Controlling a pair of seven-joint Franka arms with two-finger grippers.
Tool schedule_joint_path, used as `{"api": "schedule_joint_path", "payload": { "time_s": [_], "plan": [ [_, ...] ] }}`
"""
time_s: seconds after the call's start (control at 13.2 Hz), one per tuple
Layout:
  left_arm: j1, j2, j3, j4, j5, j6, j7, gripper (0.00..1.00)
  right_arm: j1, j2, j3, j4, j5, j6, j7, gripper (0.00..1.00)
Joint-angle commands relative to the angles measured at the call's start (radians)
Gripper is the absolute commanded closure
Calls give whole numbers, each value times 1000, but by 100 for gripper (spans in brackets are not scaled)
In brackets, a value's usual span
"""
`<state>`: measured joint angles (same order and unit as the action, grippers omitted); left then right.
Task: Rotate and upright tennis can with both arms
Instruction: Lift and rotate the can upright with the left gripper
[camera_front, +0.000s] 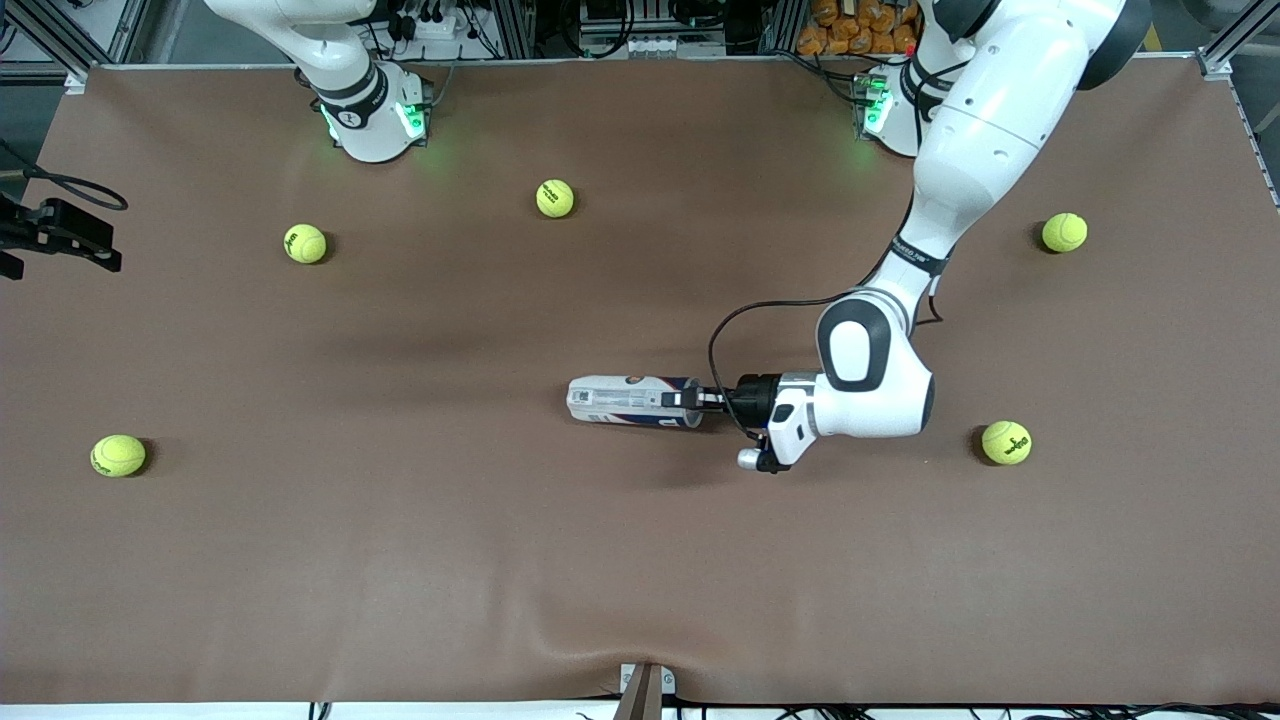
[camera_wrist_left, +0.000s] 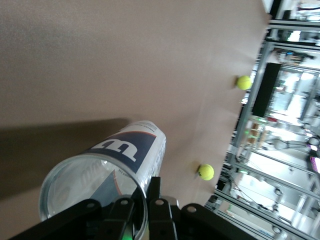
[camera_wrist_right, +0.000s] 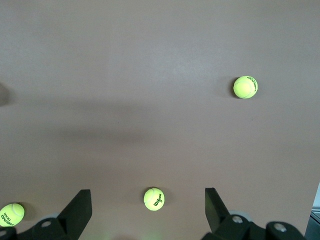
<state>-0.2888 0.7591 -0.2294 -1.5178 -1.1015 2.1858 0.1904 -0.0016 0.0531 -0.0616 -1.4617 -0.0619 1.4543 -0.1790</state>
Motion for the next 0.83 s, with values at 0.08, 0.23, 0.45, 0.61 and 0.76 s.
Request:
{"api": "schedule_joint_path", "payload": {
  "time_s": [0.08, 0.23, 0.45, 0.61, 0.76],
  "plan": [
    [-91, -40, 13, 105, 295, 11, -422, 100, -3, 1, 2, 14, -12, -8, -8, 0],
    [-134, -38, 12, 168, 458, 11, -628, 100, -3, 1, 2, 14, -12, -8, -8, 0],
    [-202, -47, 18, 197, 583, 11, -817, 100, -1, 4, 2, 14, -12, -6, -7, 0],
    [-205, -83, 4, 197, 730, 6, -952, 100, -8, 11, 2, 14, -15, 12, -7, 0],
    [-231, -109, 7, 197, 823, -20, -1060, 100, -8, 21, 2, 12, -9, 76, -7, 0]
  ]
}}
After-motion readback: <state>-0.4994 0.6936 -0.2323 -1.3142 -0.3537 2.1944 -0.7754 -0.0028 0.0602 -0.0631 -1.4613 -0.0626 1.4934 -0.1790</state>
